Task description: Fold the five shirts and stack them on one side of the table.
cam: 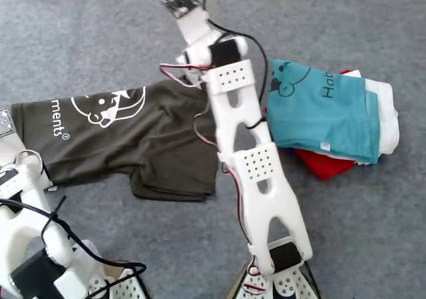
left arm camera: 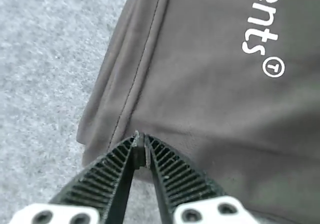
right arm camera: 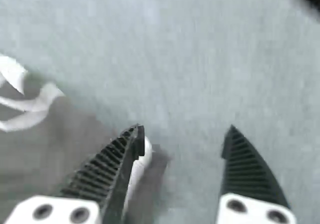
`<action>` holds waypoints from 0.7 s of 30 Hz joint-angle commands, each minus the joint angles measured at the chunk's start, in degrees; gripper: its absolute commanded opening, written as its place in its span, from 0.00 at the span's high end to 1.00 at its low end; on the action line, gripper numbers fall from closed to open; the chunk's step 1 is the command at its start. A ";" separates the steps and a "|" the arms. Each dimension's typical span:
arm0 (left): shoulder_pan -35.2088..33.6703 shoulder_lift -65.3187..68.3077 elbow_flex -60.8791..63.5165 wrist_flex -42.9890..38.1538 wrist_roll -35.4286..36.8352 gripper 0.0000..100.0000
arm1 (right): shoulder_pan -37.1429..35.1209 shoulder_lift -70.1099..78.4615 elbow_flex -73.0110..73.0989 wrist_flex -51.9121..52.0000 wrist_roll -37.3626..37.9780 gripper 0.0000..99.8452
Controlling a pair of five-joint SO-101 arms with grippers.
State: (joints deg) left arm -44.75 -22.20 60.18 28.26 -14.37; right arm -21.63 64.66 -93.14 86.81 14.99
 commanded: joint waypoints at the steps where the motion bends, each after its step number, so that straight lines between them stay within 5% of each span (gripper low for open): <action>1: 0.22 -0.18 -1.63 -0.88 0.53 0.97 | -2.73 -6.81 -2.51 -5.10 -4.84 0.77; 8: 0.13 -0.18 -1.63 -0.88 0.53 0.97 | -2.37 -9.98 -2.51 -7.38 -12.04 0.77; 13: 0.13 0.44 -4.97 -0.79 1.67 0.97 | -5.27 -13.14 -1.98 14.77 2.81 0.78; 16: 0.31 1.76 -10.07 -0.79 5.63 0.97 | -4.57 -15.43 0.13 14.42 9.14 0.78; 21: 1.71 14.68 -24.66 -1.23 9.23 0.97 | -4.48 -18.07 12.62 14.51 8.97 0.78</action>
State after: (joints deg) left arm -44.48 -14.20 45.76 28.09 -6.90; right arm -25.85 50.95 -87.08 100.79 23.34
